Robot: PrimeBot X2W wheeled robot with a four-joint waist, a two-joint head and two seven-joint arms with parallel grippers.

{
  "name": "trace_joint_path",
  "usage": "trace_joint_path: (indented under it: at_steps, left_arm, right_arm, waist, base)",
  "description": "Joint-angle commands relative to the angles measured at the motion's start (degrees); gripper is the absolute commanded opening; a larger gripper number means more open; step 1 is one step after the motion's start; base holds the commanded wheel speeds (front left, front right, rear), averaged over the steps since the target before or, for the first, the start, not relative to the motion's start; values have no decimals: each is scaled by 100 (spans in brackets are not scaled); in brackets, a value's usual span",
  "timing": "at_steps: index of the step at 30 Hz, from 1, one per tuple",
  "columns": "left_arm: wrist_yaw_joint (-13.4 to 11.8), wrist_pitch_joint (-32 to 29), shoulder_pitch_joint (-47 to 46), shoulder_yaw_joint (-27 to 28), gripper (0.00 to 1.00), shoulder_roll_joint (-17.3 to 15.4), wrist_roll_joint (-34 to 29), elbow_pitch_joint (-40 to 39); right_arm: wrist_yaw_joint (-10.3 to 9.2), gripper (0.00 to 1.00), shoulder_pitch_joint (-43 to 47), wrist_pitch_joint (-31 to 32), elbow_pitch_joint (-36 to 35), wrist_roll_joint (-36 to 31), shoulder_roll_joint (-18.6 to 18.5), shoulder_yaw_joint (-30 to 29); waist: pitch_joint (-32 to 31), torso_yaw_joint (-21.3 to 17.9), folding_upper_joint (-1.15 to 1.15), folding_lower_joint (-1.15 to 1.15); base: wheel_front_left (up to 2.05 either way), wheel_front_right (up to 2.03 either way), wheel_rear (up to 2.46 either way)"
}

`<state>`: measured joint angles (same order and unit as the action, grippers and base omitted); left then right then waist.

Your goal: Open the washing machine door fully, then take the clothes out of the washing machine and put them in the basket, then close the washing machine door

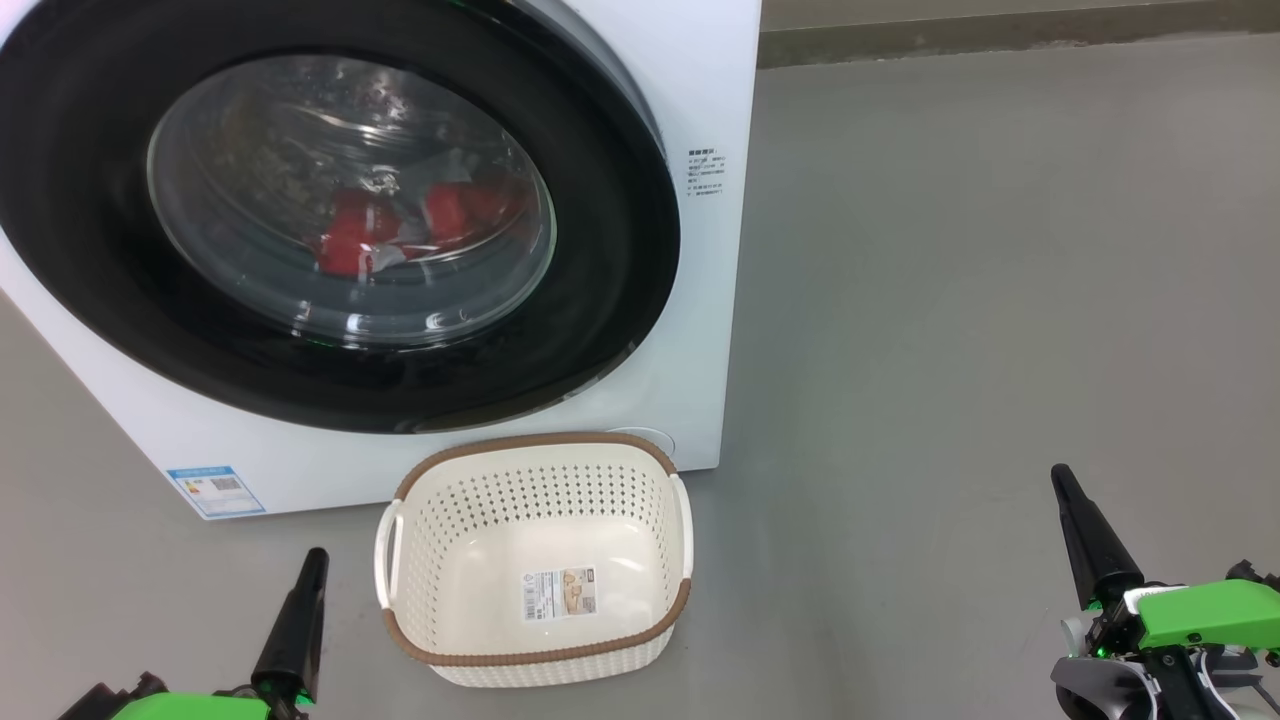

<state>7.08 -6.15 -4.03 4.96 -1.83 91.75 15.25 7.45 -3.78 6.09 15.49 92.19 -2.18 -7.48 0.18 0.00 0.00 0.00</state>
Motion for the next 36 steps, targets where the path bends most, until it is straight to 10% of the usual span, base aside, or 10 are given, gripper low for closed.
trace_joint_path:
  at_steps: [1,8,9,36]
  left_arm:
    - [41,-32,-215,154,0,-105,43,-123]
    - [41,-32,-215,154,0,-105,43,-123]
    - [0,3,7,1,100,4,0,16]
    - [6,403,51,-252,100,-83,-466,162]
  right_arm:
    - [3,0,-240,38,-146,-1,-70,98]
    - [3,0,-240,38,-146,-1,-70,98]
    - [1,100,5,-2,19,0,4,3]
    - [2,100,-123,-406,359,-781,0,543]
  waist:
    - [0,0,0,0]
    - [0,0,0,0]
    - [0,0,0,0]
    - [-9,-29,0,1]
  base:
    - [0,0,0]
    - [0,0,0]
    - [0,0,0]
    - [0,0,0]
